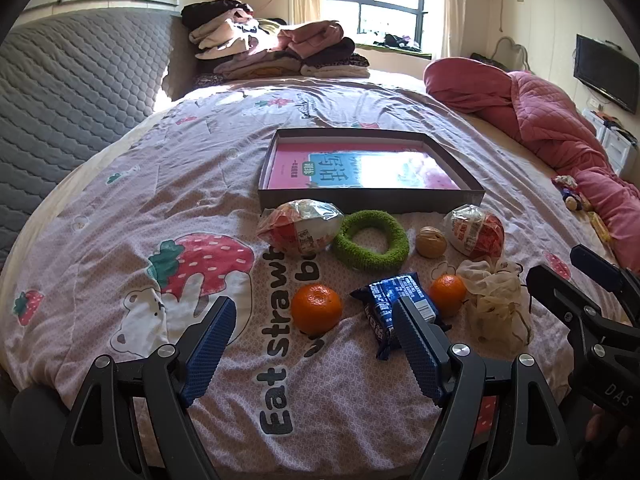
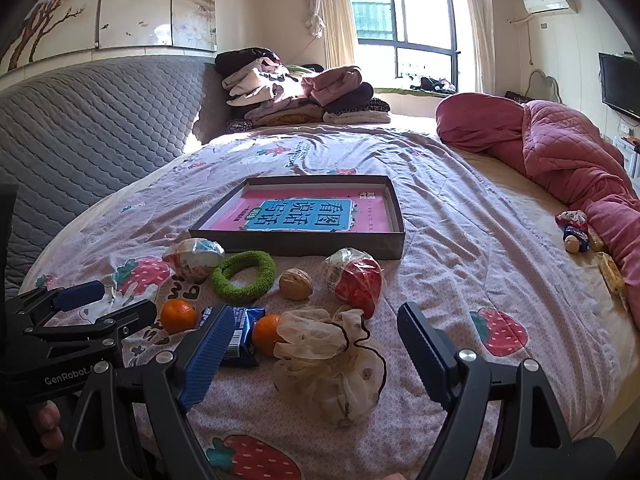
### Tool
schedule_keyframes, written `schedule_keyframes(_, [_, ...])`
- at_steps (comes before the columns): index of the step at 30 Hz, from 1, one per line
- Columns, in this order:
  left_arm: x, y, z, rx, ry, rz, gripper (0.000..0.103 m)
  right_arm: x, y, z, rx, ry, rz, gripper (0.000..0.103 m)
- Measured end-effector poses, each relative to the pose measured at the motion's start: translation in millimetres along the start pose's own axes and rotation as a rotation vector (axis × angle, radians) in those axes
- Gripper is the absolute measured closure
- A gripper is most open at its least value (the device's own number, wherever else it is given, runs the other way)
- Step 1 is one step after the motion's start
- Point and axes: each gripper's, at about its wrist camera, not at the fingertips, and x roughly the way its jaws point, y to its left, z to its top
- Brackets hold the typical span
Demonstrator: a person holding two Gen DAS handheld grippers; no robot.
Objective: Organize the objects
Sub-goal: 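Grasp the white mesh drawstring bag with the right tool while the left tool reaches toward an orange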
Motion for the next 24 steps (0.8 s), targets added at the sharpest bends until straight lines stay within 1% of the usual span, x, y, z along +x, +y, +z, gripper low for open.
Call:
schedule_keyframes(10, [4,1,-1,0.003,0.02,0.001,0.022,-2,0,0,-0.008,-0.004,-0.003,0.02])
schedule_keyframes(20, [17,6,-8,-0.011,0.076,-0.018,0.022,2,-7,-6,0.005,0.027,0.0,0.02])
schedule_keyframes(24, [23,8,-11,-0.016,0.103,-0.012,0.022,4,-10,-11,0.007,0.042,0.005,0.02])
